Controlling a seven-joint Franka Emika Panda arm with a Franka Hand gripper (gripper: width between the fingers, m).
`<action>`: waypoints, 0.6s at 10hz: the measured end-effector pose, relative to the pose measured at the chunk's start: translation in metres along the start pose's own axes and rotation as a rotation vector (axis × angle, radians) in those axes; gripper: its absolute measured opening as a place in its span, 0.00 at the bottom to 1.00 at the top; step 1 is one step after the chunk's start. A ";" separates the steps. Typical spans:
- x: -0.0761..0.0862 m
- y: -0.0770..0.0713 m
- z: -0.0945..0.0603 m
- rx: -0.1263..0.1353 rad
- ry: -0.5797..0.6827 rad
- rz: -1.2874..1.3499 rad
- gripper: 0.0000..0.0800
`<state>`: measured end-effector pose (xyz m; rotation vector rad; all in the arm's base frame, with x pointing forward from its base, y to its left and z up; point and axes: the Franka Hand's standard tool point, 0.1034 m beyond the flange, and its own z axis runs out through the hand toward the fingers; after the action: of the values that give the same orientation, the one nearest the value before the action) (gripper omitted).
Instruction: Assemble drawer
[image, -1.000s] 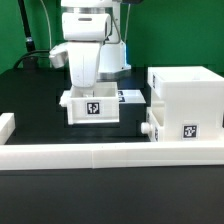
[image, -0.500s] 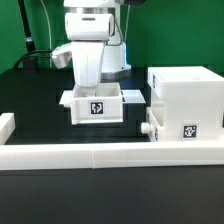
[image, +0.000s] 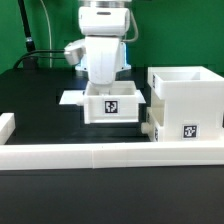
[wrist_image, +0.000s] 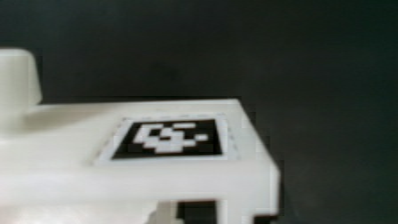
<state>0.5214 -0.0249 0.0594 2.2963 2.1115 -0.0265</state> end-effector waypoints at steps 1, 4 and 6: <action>0.004 0.001 0.000 -0.001 0.001 0.000 0.05; 0.002 0.000 0.001 0.000 0.001 0.004 0.05; 0.006 0.000 0.001 -0.002 0.002 -0.003 0.05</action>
Offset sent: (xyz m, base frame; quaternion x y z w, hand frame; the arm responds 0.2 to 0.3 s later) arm 0.0000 0.0000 0.0000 0.0000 0.0000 0.0000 1.0000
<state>0.5223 -0.0194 0.0586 2.2922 2.1149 -0.0222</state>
